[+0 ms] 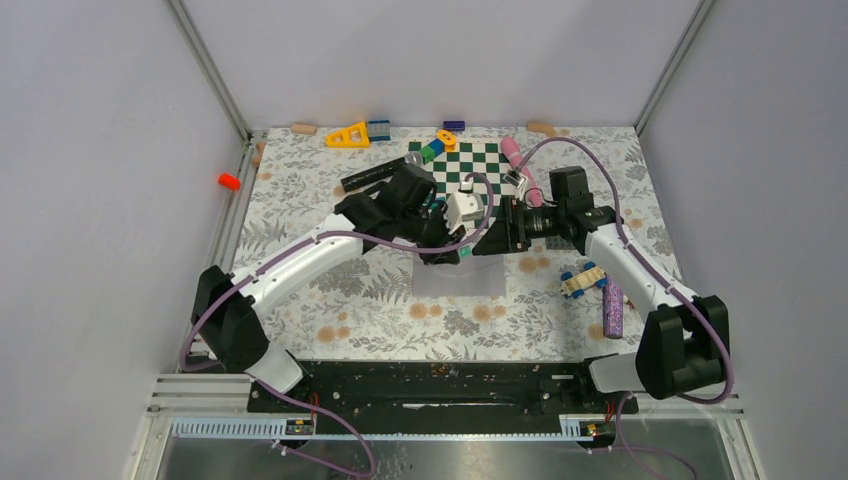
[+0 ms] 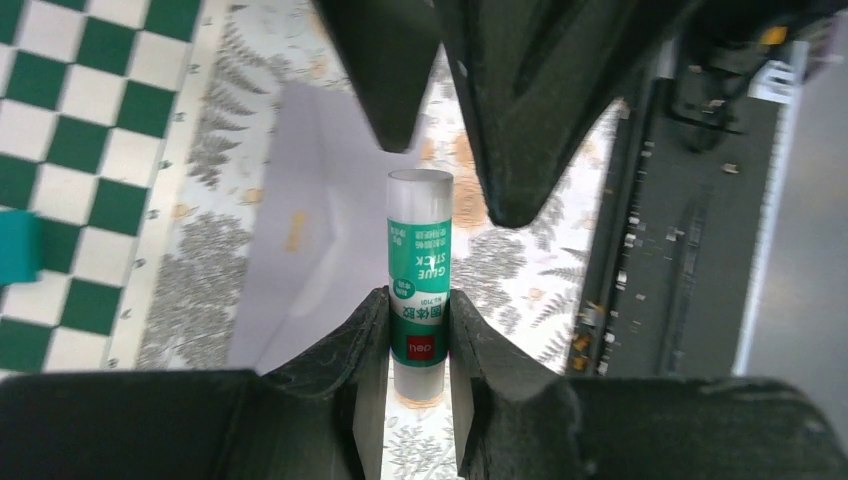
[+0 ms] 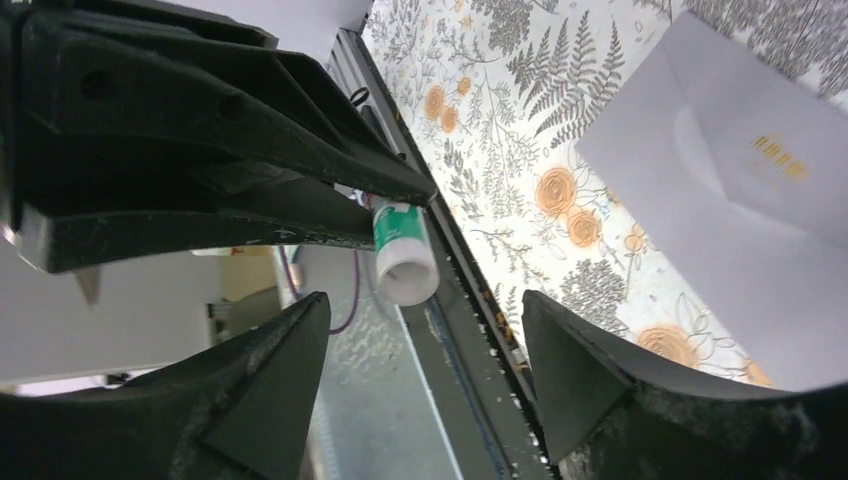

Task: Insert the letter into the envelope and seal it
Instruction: Screw the solid glue.

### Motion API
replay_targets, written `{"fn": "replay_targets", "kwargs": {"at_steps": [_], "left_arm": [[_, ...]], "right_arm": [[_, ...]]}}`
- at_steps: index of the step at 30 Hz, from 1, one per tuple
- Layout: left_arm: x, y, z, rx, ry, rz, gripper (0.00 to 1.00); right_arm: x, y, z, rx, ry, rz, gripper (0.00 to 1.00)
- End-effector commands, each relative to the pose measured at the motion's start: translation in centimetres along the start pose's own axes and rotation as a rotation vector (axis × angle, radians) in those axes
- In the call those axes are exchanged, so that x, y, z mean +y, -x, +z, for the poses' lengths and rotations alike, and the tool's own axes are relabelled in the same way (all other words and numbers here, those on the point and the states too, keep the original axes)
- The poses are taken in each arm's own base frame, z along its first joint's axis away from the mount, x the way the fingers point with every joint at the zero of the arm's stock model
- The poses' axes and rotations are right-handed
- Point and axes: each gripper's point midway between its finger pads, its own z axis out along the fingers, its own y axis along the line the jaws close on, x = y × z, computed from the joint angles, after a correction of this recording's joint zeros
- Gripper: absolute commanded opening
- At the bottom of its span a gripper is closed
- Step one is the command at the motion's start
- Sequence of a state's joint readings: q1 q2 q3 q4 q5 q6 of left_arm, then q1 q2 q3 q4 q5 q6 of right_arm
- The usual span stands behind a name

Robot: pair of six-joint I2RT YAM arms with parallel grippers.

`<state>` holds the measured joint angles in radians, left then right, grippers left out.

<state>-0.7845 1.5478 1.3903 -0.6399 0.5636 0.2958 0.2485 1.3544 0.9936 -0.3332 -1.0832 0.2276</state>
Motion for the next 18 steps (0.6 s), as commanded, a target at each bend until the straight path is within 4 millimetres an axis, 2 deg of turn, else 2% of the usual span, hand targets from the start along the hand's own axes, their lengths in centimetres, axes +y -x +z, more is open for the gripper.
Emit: {"fn": "replay_targets", "kwargs": {"at_steps": [1, 8, 13, 18], "left_arm": [[3.1, 0.8, 0.0, -0.004, 0.237, 0.063, 0.00], [3.9, 0.4, 0.7, 0.037, 0.303, 0.091, 0.00], [3.7, 0.5, 0.8, 0.034, 0.297, 0.095, 0.00], [3.2, 0.4, 0.9, 0.034, 0.276, 0.106, 0.00]], "right_arm": [[1.0, 0.7, 0.1, 0.007, 0.040, 0.147, 0.75], [-0.4, 0.6, 0.8, 0.023, 0.029, 0.216, 0.62], [-1.3, 0.7, 1.2, 0.035, 0.021, 0.249, 0.55], [-1.3, 1.4, 1.2, 0.037, 0.046, 0.262, 0.55]]}}
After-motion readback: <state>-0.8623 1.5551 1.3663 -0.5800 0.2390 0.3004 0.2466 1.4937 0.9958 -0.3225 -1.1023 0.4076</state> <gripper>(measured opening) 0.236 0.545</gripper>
